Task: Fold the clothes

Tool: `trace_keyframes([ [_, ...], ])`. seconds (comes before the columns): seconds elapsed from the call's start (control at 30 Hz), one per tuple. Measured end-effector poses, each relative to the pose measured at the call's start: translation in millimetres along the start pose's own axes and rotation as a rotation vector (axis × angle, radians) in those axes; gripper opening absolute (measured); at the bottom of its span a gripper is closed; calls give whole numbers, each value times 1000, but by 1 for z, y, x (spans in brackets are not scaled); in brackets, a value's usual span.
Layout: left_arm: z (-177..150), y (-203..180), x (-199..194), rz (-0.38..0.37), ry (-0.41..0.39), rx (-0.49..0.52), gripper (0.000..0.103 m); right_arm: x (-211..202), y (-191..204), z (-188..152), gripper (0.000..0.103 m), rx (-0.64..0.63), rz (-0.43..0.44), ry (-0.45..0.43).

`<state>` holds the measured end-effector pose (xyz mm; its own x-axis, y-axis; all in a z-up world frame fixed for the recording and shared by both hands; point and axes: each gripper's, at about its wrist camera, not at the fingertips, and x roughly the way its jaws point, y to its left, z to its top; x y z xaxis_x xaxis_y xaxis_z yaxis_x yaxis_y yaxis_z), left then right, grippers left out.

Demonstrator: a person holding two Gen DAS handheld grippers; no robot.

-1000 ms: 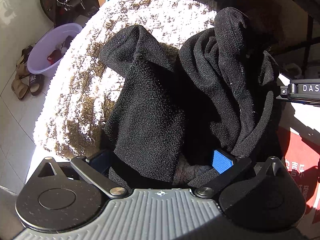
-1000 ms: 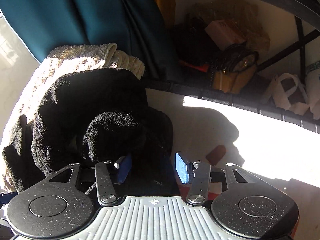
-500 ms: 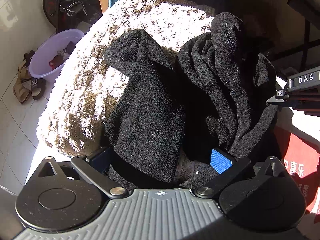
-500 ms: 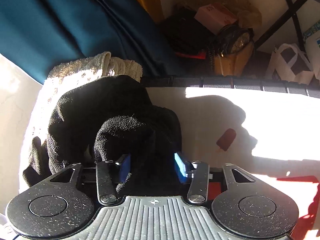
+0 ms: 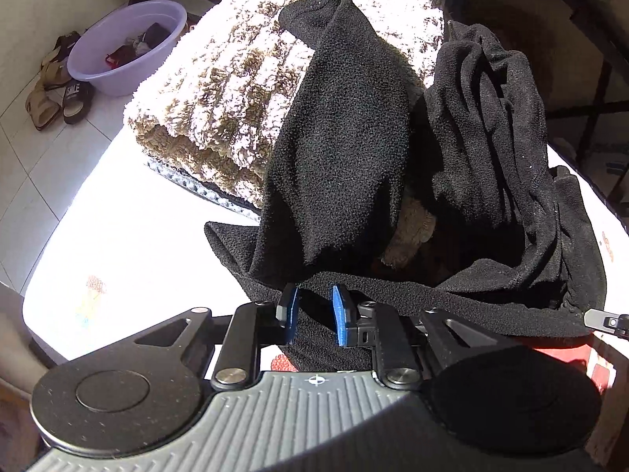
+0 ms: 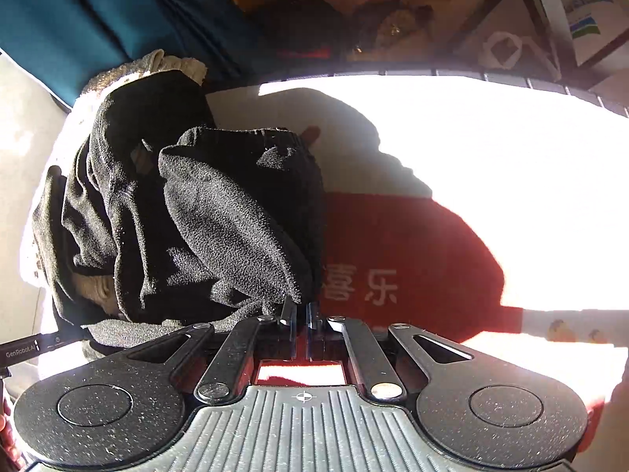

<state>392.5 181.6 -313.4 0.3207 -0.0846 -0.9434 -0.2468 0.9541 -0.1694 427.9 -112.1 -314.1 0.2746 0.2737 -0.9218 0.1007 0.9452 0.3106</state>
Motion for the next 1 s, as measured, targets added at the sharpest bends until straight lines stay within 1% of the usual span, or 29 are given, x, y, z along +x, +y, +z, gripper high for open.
trace_keyframes([
  [0.07, -9, -2, 3, -7, 24, 0, 18, -3, -11, -20, 3, 14, -30, 36],
  [0.17, -18, -15, 3, -9, 48, 46, 18, -11, -24, -45, 3, 37, -69, 70],
  [0.2, -21, -20, 2, -10, 56, 64, 22, -14, -29, -52, 3, 49, -77, 77],
  [0.23, -23, -27, 0, -15, 57, 82, 29, -18, -34, -58, 3, 62, -84, 85],
  [0.27, -25, -35, -2, -22, 50, 103, 34, -21, -37, -63, 3, 71, -90, 89],
  [0.33, -27, -53, -9, -28, 20, 148, 54, -25, -41, -68, 3, 74, -100, 92],
  [0.4, -29, -76, -16, -36, -23, 208, 63, -27, -43, -72, 3, 72, -103, 95],
  [0.43, -27, -91, -16, -58, -35, 245, 69, -27, -43, -73, 3, 78, -98, 101],
  [0.5, -23, -121, -16, -103, -58, 319, 77, -29, -44, -71, 5, 88, -88, 108],
  [0.57, -22, -145, -9, -146, -41, 362, 77, -32, -38, -67, 14, 70, -109, 93],
  [0.6, -25, -164, -2, -157, -24, 383, 77, -34, -34, -64, 24, 48, -122, 78],
  [0.63, -23, -173, 6, -156, -3, 395, 76, -37, -29, -60, 32, 17, -132, 53],
  [0.67, -23, -177, 12, -158, 16, 388, 74, -39, -24, -57, 35, -25, -142, 25],
  [0.7, -23, -181, 18, -160, 36, 380, 56, -40, -19, -52, 41, -68, -150, 2],
  [0.73, -20, -176, 20, -184, 53, 365, 17, -41, -14, -48, 48, -112, -159, -22],
  [0.77, -18, -172, 21, -208, 70, 351, 5, -41, -9, -44, 50, -147, -158, -40],
  [0.8, -16, -167, 22, -232, 87, 336, 6, -39, -5, -40, 52, -168, -144, -52],
  [0.9, -25, -158, 12, -218, 78, 411, 5, -22, 13, -18, 54, -197, -73, -58],
  [0.97, -34, -148, 9, -201, 91, 399, 4, -10, 28, -7, 54, -233, -53, -51],
  [1.0, -40, -140, 8, -189, 101, 386, 3, -3, 35, 0, 46, -259, -51, -54],
])
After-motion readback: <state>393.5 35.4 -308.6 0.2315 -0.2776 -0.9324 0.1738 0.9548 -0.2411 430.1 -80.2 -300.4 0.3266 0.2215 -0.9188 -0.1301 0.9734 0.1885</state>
